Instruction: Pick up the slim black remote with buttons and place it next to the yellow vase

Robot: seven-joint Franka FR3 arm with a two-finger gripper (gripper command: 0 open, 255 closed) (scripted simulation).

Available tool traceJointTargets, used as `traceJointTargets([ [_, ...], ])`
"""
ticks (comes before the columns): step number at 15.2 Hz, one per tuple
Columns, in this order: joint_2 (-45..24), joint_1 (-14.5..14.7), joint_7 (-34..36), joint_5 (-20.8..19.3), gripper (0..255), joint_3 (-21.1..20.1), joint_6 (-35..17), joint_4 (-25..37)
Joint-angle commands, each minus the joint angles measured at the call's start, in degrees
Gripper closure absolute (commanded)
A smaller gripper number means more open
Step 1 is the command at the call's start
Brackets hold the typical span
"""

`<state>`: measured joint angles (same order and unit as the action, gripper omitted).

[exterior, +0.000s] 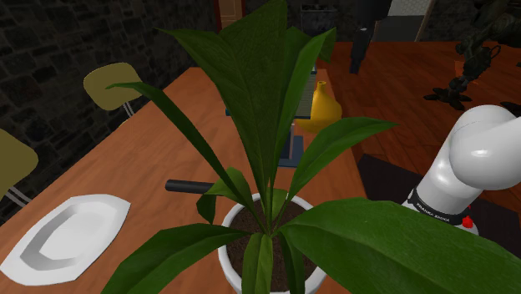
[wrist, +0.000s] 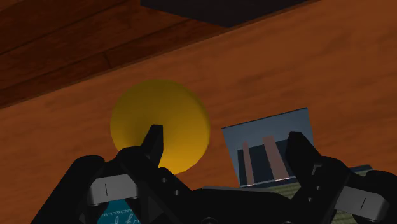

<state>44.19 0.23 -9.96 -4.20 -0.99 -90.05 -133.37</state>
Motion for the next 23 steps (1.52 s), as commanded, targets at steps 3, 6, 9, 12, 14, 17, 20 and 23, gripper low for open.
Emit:
traceJointTargets([
  [3, -2.41, 0.84, 1.11, 1.21, 0, -1.21, -2.6, -0.43],
  [6, -6.39, 2.08, 2.68, 2.88, 0, -3.03, -6.46, -0.6],
  [9, -10.76, 3.23, 4.14, 4.34, 0, -4.87, -10.22, -0.2],
  [12, -15.49, 4.32, 5.55, 5.55, 0, -6.7, -13.82, 0.76],
  [14, -18.8, 5.01, 6.47, 6.18, 0, -7.9, -16.09, 1.72],
  [17, -23.99, 5.95, 7.86, 6.86, 0, -9.7, -19.27, 3.62],
  [20, -29.38, 6.86, 9.29, 7.14, 0, -11.44, -22.13, 6.07],
  [23, -34.96, 7.77, 10.79, 7.0, 0, -13.09, -24.63, 9.07],
])
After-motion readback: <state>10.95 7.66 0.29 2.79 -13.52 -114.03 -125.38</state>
